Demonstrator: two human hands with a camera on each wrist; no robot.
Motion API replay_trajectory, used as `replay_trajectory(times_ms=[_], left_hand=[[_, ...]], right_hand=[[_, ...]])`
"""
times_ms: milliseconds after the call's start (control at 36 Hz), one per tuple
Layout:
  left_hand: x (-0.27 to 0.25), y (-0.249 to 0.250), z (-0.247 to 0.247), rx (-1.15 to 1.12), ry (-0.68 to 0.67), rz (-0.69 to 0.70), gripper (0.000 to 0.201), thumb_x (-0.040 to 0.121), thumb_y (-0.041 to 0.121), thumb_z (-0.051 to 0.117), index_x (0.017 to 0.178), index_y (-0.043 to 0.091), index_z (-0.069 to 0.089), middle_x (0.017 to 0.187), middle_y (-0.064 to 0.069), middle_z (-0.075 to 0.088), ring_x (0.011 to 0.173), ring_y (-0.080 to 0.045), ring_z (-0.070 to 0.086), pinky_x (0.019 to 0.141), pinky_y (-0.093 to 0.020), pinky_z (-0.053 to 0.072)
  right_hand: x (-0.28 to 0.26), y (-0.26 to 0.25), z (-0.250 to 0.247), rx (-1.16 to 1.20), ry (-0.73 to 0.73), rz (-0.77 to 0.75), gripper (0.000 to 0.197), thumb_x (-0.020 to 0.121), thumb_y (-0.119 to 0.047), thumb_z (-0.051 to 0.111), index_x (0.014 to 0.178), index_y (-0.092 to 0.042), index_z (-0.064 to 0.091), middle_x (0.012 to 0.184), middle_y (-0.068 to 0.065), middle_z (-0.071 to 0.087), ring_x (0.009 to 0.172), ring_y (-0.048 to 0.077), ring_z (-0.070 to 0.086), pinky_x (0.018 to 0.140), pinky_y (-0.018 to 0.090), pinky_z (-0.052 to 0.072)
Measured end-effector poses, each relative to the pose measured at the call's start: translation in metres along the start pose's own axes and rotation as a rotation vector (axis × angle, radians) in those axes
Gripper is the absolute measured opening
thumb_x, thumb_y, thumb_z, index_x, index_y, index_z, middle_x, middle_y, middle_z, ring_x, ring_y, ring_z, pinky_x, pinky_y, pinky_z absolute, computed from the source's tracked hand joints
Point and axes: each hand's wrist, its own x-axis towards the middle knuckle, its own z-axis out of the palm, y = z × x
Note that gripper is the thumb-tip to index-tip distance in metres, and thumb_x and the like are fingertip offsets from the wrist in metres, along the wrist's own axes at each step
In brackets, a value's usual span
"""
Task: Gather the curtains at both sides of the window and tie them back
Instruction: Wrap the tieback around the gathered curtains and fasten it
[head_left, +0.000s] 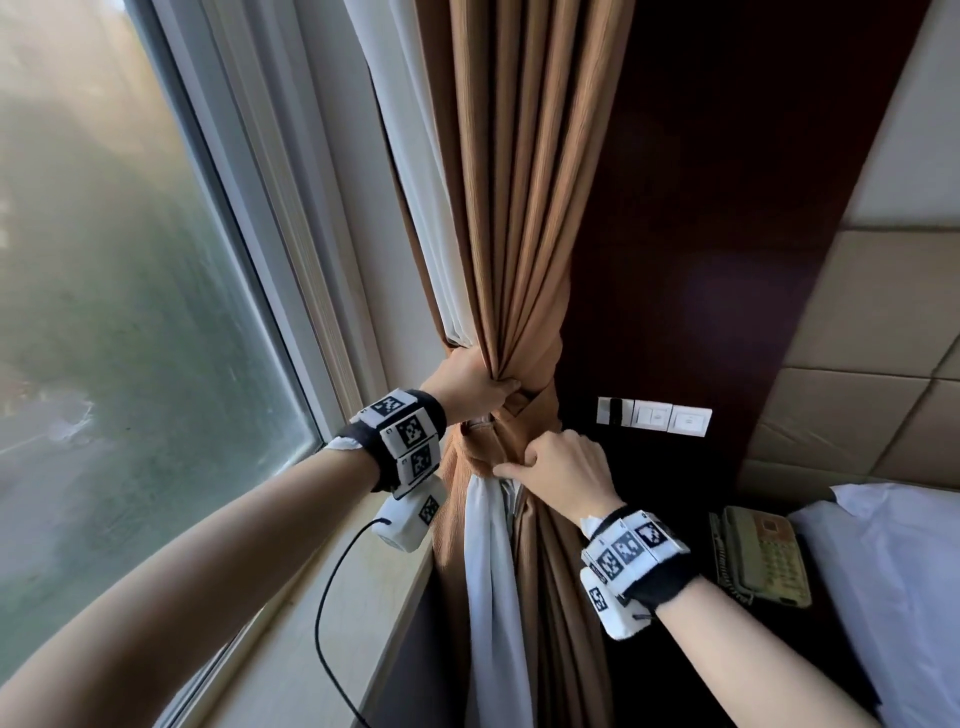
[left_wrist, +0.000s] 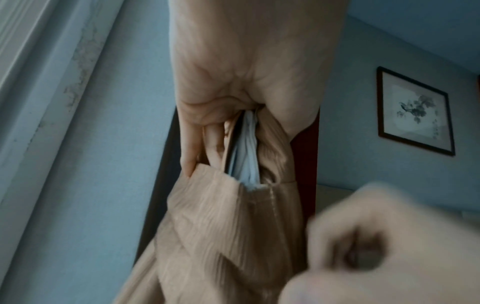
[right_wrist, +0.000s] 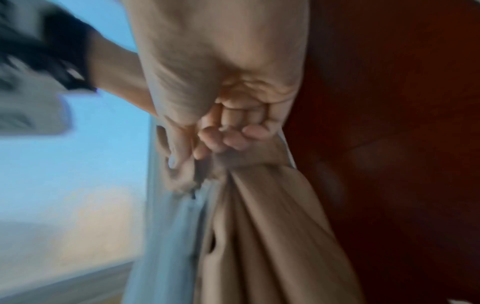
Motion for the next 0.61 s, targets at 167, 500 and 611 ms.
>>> replay_trajectory(times_ms=[167, 500, 611], left_hand=[[-0.002, 0.001, 0.002, -0.055, -0.001, 0.034, 0.035, 0.091, 0.027, 0.060, 0.122, 0.012, 0.056, 0.114, -0.011, 0.061, 0.105, -0.028, 0.058, 0.089, -0.032, 0.048], [-0.002, -0.005, 0.001, -0.008, -0.003, 0.023, 0.037, 0.087, 0.046, 0.059, 0.116, 0.024, 0.058, 0.105, -0.004, 0.062, 0.094, -0.024, 0.059, 0.085, -0.037, 0.052], [-0.001, -0.001, 0.000, 0.008, -0.005, 0.026, 0.044, 0.085, 0.050, 0.060, 0.121, 0.026, 0.055, 0.108, -0.003, 0.060, 0.097, -0.023, 0.057, 0.082, -0.033, 0.048]], right_hand=[[-0.005, -0.014, -0.019, -0.111, 0.226, -0.355, 0.040, 0.082, -0.041, 0.067, 0.119, -0.030, 0.056, 0.066, -0.004, 0.068, 0.061, 0.024, 0.068, 0.051, 0.031, 0.048], [0.007, -0.030, -0.042, -0.378, 0.098, -0.422, 0.034, 0.089, -0.048, 0.056, 0.091, -0.015, 0.060, 0.069, 0.009, 0.069, 0.070, 0.031, 0.069, 0.059, 0.033, 0.042], [-0.005, -0.020, -0.039, -0.127, 0.079, -0.349, 0.032, 0.091, -0.046, 0.052, 0.098, -0.016, 0.060, 0.081, 0.011, 0.071, 0.082, 0.034, 0.067, 0.072, 0.038, 0.051]])
